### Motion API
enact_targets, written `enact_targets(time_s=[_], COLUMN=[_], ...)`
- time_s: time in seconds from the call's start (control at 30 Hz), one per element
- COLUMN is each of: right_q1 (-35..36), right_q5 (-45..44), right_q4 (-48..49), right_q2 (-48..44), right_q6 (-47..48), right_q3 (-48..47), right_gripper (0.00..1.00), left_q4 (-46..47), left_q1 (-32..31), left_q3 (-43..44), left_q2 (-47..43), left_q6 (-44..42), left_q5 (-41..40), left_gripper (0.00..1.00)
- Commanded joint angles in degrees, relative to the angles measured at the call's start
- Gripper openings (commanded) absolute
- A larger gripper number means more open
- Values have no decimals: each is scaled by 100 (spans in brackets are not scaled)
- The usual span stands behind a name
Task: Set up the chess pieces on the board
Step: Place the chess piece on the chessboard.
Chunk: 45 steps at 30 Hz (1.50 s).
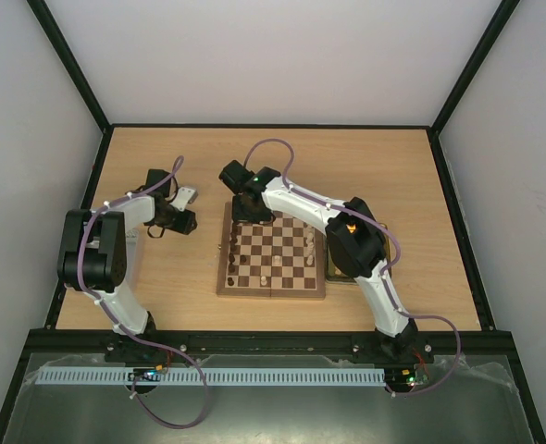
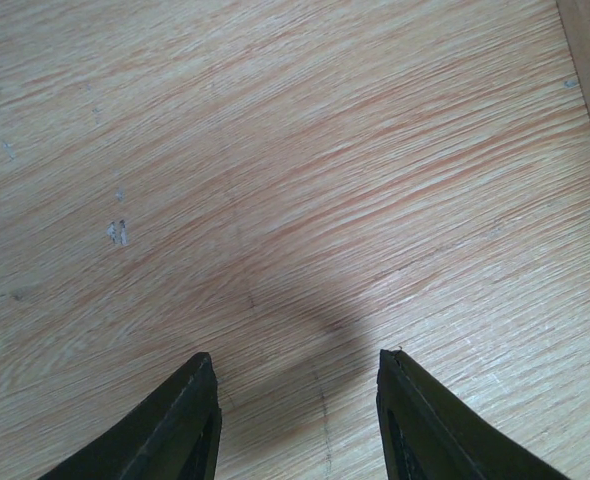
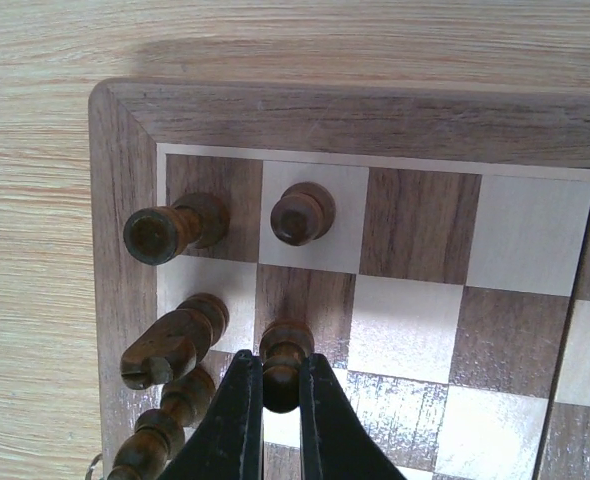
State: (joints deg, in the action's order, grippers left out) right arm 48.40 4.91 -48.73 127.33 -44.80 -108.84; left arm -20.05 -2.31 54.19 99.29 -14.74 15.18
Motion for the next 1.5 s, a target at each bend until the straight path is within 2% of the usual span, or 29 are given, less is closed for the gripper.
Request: enact_targets(time_s=[0.0, 1.13, 1.47], right_q1=[11, -14, -15], right_q5=[-172, -69, -24], right_q4=[-251, -151, -132], right_q2=[108, 131, 111], right_q6=[43, -15, -29], right_q3=[-148, -184, -207], right_gripper=[3, 14, 14], left_q4=[-260, -235, -231], left_q1=[45, 46, 46], left_q3=[-133, -182, -174], left_q2=[-65, -41, -27], left_q6=[-2, -38, -46], left_q5=[20, 59, 70], left_gripper=[45, 42, 42])
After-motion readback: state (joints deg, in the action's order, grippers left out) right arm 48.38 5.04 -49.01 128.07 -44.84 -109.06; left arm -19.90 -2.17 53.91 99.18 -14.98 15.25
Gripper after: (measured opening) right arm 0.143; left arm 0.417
